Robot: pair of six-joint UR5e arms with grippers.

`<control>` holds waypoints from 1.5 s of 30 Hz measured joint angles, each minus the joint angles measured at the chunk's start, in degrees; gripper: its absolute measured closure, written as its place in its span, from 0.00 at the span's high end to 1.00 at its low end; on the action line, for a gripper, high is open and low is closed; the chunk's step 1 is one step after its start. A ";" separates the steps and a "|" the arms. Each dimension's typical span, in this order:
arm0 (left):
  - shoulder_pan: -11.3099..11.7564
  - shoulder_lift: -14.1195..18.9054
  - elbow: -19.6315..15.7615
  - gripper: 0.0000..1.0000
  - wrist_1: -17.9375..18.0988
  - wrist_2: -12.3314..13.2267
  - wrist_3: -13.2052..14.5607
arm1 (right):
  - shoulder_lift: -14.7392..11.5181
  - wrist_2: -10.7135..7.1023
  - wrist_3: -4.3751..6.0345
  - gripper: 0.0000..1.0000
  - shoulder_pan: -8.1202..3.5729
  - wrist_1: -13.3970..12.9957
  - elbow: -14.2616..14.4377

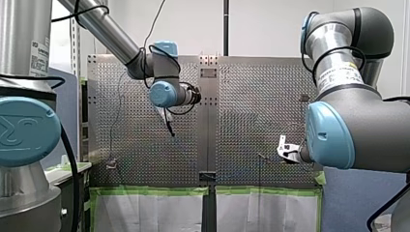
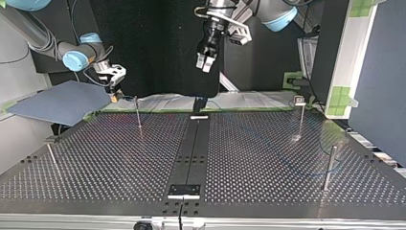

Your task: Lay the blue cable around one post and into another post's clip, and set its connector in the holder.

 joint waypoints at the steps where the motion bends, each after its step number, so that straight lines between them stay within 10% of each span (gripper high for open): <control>1: 0.11 0.00 -0.77 0.93 0.76 0.62 -0.28 | 0.00 0.00 -0.01 0.00 0.00 0.00 0.00; 24: 1.88 -0.09 -12.79 0.93 8.92 1.85 0.03 | -0.03 0.00 -0.33 0.00 0.11 1.95 -1.58; 40: 2.59 -0.11 -20.89 0.93 8.94 1.89 0.00 | -2.45 0.54 -7.69 0.00 0.88 10.35 -5.27; 45: 2.65 -0.11 -21.62 0.93 8.98 1.89 -0.02 | -4.99 0.43 -7.67 0.00 1.83 12.10 -5.35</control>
